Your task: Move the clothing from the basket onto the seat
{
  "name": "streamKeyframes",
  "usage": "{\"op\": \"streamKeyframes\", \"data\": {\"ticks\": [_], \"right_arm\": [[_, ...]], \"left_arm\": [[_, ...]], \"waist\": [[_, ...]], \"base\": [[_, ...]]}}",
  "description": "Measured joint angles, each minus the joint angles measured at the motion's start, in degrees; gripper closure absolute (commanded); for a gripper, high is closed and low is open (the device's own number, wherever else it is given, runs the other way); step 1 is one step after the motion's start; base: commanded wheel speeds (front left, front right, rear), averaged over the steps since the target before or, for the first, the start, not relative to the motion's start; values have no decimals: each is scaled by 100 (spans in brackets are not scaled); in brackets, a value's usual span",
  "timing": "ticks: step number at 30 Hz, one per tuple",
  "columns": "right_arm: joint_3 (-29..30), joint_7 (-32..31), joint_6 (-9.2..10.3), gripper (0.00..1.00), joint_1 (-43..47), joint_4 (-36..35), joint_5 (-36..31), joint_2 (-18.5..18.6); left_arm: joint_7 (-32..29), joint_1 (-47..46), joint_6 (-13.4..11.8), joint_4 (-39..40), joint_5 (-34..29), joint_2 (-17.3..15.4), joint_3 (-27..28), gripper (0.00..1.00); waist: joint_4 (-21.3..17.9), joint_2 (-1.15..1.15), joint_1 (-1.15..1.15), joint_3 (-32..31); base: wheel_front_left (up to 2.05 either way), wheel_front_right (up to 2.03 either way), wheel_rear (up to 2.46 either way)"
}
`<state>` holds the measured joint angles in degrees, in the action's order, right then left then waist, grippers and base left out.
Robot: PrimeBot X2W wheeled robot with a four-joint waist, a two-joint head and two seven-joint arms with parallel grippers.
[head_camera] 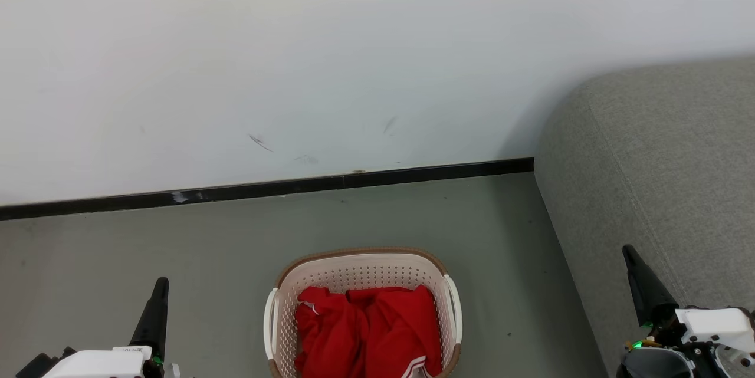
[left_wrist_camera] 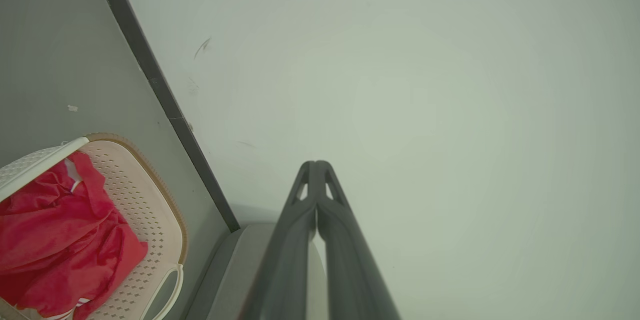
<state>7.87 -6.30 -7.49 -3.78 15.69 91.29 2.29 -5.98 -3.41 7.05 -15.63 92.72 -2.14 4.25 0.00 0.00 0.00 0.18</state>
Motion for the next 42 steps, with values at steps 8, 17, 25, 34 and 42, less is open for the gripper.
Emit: {"op": "streamKeyframes", "data": {"ticks": [8,17,25,34,42], "right_arm": [[0,0,0,100,0,0,0,0],[0,0,0,100,0,0,0,0],[0,0,0,100,0,0,0,0],[0,0,0,100,0,0,0,0],[0,0,0,100,0,0,0,0]], "left_arm": [[0,0,0,0,0,0,0,100],[0,0,0,0,0,1,0,100],[0,0,0,0,0,2,1,100],[0,0,0,0,0,2,1,100],[0,0,0,0,0,2,1,100]], "waist": [[0,0,0,0],[0,0,0,0],[0,0,0,0],[0,0,0,0],[0,0,0,0]], "base": [[0,0,0],[0,0,0],[0,0,0],[0,0,0],[0,0,0]]}}
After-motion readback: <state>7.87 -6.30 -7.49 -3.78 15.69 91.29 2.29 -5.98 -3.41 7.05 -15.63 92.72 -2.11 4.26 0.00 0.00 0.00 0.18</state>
